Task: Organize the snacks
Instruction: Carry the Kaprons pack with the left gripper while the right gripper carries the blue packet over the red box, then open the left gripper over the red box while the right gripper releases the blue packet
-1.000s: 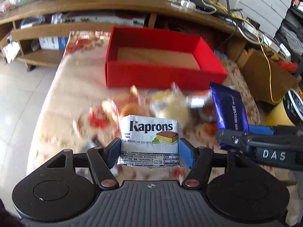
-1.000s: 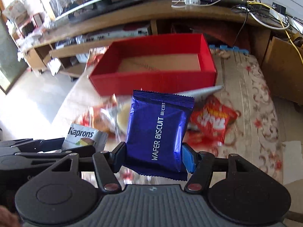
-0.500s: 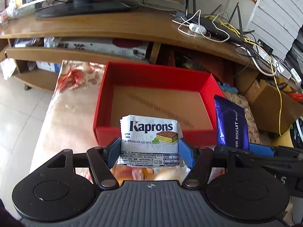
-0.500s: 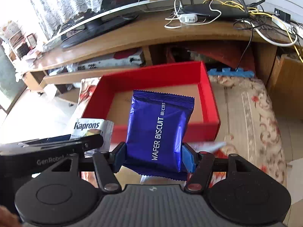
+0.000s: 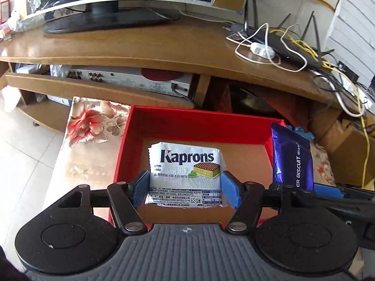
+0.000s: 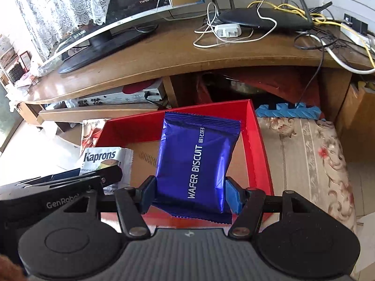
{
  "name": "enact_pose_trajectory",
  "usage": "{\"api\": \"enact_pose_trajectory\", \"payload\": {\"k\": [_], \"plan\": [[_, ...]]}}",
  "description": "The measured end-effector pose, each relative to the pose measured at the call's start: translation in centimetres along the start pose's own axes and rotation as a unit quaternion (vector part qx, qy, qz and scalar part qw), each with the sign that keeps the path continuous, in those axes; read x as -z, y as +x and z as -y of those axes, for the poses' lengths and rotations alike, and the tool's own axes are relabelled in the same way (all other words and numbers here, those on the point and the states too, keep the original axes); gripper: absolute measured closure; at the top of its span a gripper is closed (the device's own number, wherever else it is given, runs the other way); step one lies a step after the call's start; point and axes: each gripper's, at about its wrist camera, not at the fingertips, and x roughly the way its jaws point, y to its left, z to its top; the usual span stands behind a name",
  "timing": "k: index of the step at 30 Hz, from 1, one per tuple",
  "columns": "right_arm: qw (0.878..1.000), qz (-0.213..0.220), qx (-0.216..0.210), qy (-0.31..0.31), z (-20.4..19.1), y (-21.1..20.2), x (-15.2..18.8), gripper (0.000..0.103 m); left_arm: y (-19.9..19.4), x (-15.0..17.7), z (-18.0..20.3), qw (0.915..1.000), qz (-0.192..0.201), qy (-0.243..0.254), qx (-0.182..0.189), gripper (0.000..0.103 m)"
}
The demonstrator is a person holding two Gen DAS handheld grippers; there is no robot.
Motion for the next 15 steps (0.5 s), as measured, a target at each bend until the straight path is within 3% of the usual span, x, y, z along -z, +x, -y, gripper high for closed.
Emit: {"api": "enact_pose_trajectory", "payload": {"k": [15], "plan": [[0.999,-0.039,0.010,-0.011,0.2,5.9,-0.4,0.043,4.5,0.3,-1.0,0.9985,-0.038,-0.005,-0.038,0.032]]}}
